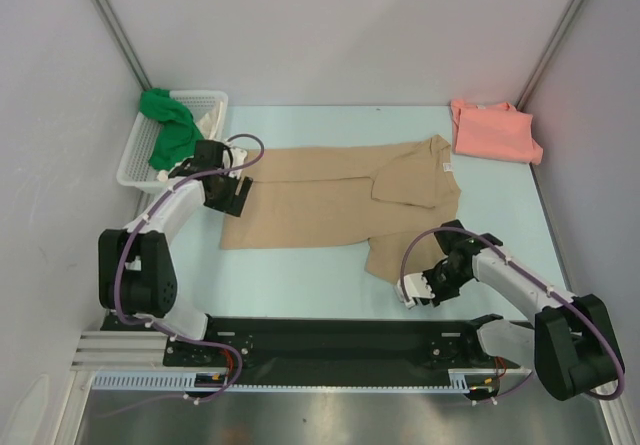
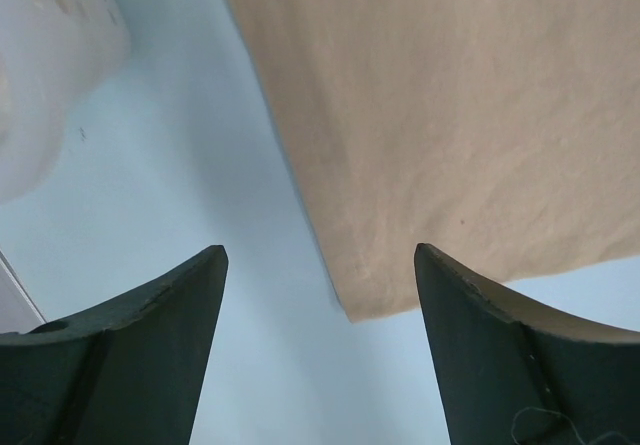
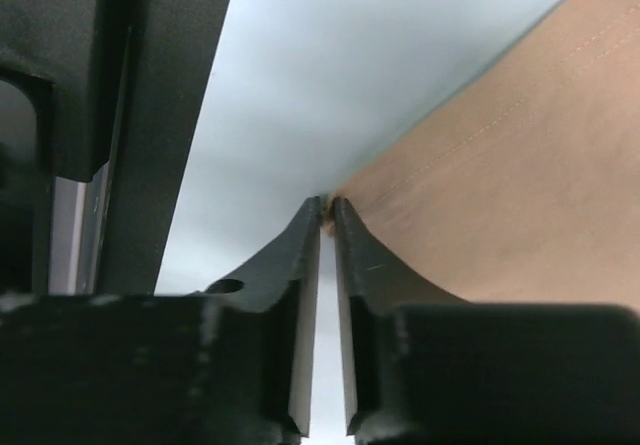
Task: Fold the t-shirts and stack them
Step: Fold the tshirt
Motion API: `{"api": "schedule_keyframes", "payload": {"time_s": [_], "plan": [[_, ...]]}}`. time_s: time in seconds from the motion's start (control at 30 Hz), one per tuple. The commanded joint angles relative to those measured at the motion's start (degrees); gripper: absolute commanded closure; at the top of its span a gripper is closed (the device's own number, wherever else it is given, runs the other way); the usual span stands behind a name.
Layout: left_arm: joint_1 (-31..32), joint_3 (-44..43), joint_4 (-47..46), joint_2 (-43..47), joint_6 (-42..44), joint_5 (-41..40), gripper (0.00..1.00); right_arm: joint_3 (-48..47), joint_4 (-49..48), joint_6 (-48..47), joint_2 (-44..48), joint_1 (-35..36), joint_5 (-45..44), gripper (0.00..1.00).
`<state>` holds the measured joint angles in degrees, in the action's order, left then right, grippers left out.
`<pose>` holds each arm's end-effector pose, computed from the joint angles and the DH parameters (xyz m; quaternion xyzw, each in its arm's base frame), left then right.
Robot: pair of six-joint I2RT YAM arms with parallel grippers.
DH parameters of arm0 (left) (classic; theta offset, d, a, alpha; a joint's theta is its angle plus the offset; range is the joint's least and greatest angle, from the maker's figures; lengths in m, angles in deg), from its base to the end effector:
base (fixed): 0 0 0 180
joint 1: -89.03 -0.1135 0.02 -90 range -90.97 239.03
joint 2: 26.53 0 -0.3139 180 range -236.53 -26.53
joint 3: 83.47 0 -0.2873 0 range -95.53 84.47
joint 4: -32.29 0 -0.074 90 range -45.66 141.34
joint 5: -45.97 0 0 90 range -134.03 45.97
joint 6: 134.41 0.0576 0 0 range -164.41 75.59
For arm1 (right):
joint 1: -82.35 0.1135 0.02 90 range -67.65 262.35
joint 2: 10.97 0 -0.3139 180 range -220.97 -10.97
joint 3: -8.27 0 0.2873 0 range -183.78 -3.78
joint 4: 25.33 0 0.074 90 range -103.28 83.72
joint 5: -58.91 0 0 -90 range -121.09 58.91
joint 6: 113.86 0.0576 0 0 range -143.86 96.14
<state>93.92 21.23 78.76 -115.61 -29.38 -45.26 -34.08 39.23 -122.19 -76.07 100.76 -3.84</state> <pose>0.3581 -0.0294 0.2447 0.1644 0.9523 0.0330 0.2548 0.1422 0.0751 0.1620 -0.8302 0.5048 0.1659 0.1687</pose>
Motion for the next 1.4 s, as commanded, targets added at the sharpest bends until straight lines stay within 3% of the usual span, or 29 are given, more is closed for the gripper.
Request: {"api": "schedule_keyframes", "payload": {"time_s": [0.0,0.23,0.37,0.53,0.83,1.3,1.37], "plan": [[-1.1,2.4,-0.4,4.5,1.1,0.6,0.19,-0.2,-1.5,2.7,-1.3,0.7,-1.6,0.87],[-2.8,7.8,1.4,8.3,2.9,4.5,0.23,-0.7,-1.9,6.9,1.0,0.7,-0.6,1.0],[-3.3,10.2,1.6,8.1,3.7,7.1,0.25,-0.9,-1.3,8.2,1.8,0.8,-0.3,1.0],[-3.7,10.7,3.5,6.8,3.8,10.4,0.38,-0.5,-1.4,8.4,1.8,0.7,-1.1,1.0],[-7.6,13.4,1.8,3.9,5.2,9.2,0.44,-1.3,-3.6,10.4,-0.3,0.8,-0.8,1.0],[-7.6,12.7,0.3,-1.4,3.9,13.2,0.53,-1.3,-4.4,11.0,-1.2,0.8,-1.0,1.0],[-7.6,12.9,0.3,-1.7,3.8,13.4,0.63,-1.3,-4.8,11.6,-1.3,0.7,-0.7,1.0]]}}
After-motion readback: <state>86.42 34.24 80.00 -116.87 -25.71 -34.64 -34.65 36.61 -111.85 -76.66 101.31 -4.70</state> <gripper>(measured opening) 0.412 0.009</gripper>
